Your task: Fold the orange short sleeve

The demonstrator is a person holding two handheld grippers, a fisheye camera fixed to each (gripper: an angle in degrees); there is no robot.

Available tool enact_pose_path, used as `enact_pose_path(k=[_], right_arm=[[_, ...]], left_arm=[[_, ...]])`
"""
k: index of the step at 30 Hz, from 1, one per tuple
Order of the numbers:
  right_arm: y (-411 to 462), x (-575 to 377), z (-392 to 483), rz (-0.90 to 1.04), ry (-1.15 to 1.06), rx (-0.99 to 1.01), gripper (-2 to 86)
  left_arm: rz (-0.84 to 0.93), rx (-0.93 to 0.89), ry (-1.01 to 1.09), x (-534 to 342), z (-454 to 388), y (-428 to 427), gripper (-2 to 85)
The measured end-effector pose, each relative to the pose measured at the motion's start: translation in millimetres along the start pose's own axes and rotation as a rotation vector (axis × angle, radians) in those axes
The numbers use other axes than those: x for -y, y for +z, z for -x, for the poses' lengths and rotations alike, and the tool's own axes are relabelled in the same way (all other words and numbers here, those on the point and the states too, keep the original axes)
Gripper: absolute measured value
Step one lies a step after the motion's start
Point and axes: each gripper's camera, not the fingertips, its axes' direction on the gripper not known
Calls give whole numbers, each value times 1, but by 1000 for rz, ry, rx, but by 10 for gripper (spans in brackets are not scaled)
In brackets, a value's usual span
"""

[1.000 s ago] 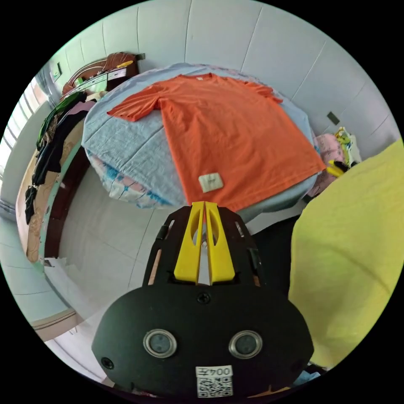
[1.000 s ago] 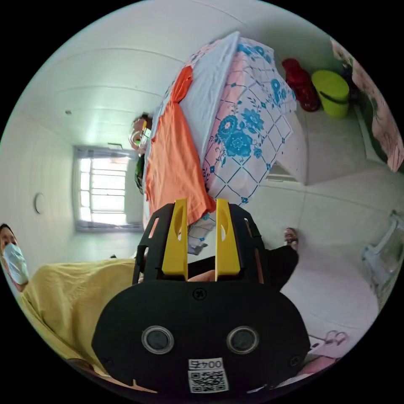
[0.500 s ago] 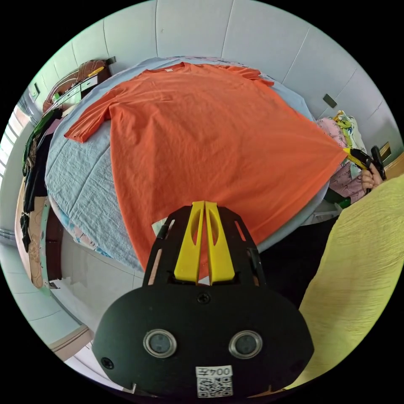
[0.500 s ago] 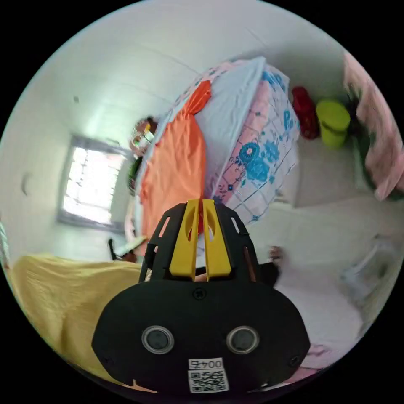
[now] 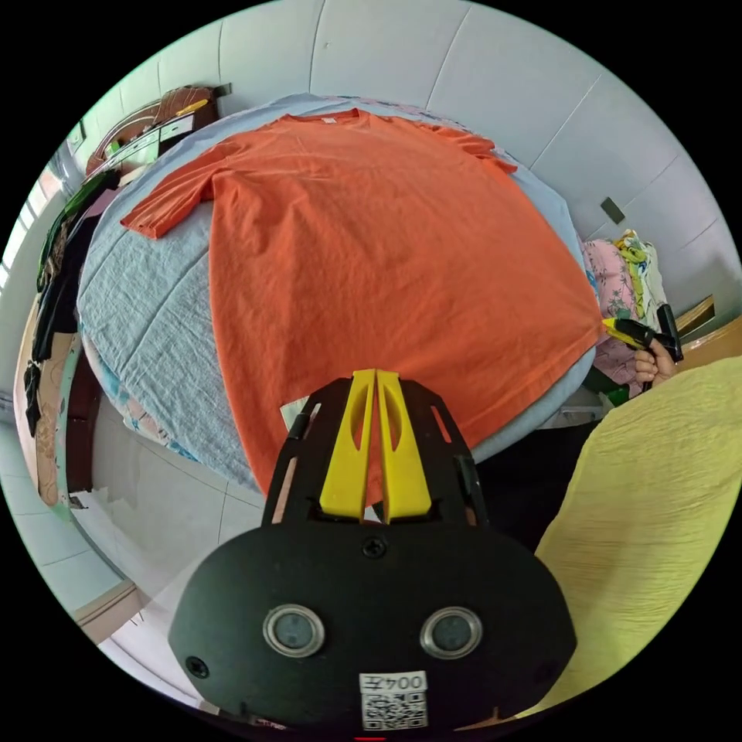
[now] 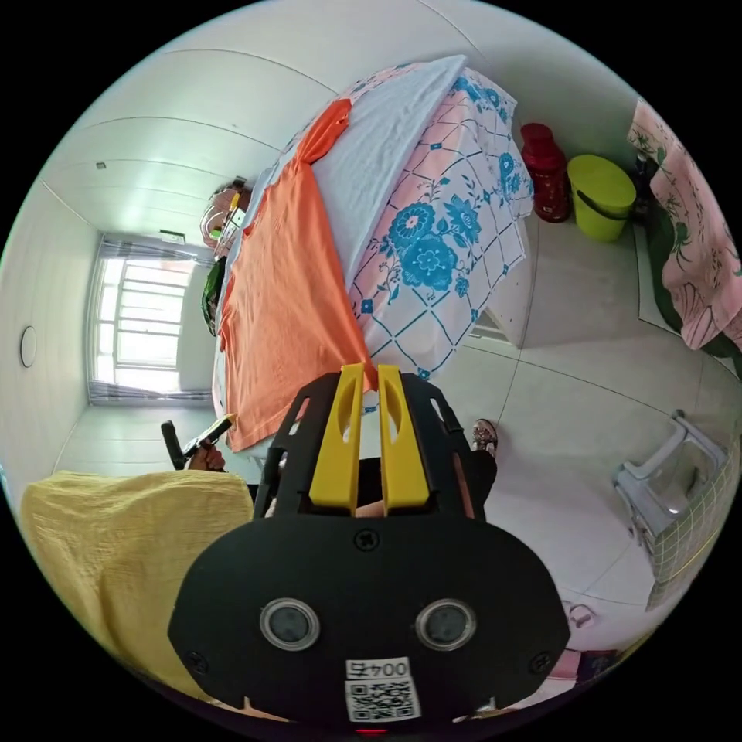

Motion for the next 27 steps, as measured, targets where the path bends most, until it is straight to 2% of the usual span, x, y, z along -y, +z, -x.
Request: enact_pose_path(k=[4, 11, 16, 21, 23, 27], right_arm=[[-7, -7, -15, 14, 78, 88, 92], [1, -16, -13, -24, 136, 230, 98], [11, -18, 0, -5, 130, 204, 89], [28, -16, 15, 38, 118, 172, 83], [36, -18, 21, 52, 116, 175, 52], [34, -22, 50, 17, 50, 79, 21]], left_arm=[[-67, -50, -113, -20, 41, -30, 16], [-32, -137, -378, -99, 125, -35, 57], [-12, -211, -446, -117, 143, -14, 84], [-77, -301, -522, -127, 160, -5, 91], [-51, -349, -508, -125, 163, 4, 79], [-13, -253, -426, -115, 151, 0, 30]])
